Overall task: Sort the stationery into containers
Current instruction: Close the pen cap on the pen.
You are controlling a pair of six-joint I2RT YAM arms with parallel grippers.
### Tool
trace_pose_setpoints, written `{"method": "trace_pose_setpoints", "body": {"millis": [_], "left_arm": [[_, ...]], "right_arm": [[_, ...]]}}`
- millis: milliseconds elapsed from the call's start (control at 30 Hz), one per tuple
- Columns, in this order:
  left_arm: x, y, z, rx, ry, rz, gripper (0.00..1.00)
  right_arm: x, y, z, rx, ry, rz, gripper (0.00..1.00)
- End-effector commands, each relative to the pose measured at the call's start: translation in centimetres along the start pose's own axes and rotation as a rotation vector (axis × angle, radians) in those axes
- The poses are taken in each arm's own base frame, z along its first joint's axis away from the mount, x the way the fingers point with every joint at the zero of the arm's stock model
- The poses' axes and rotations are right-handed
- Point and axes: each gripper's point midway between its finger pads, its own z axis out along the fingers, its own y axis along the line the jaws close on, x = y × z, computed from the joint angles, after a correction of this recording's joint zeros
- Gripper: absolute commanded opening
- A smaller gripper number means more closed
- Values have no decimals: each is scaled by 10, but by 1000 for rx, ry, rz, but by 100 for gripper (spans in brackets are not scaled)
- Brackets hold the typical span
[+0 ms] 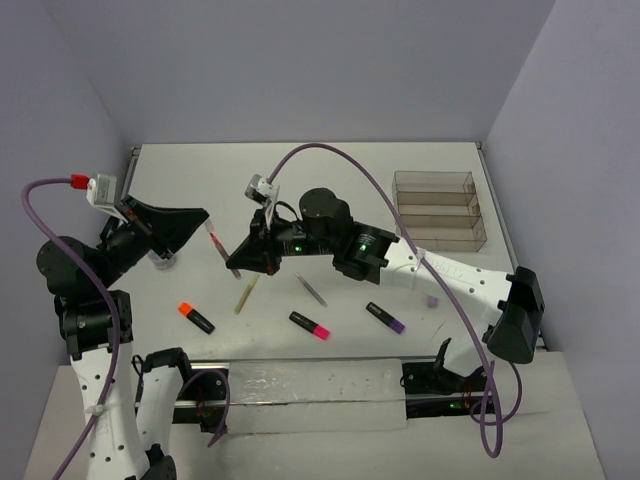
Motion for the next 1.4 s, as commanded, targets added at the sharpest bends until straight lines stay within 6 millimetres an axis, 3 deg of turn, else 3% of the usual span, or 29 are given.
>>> {"method": "trace_pose_setpoints", "body": {"millis": [0,433,700,1000,1167,1367], "left_arm": [[-1,-1,-1,0,0,15,0],[5,0,-3,1,17,29,0],[-1,6,-2,-29,-40,20,0],[-2,14,0,-54,-65,-19,0],[-6,11,3,-36,-75,-97,0],[-6,12,1,-42,-71,-29,0]], "right_arm": [[-36,14,2,-26,-90,-62,0],[-48,11,7,-32,-129,-57,0],[-73,15,21,-97,-192,-24,0],[-104,9,10,-127,-333,13,0],[-106,7,12,-126,-328,-19,0],[-113,0,13,-106,-341,-32,0]]}}
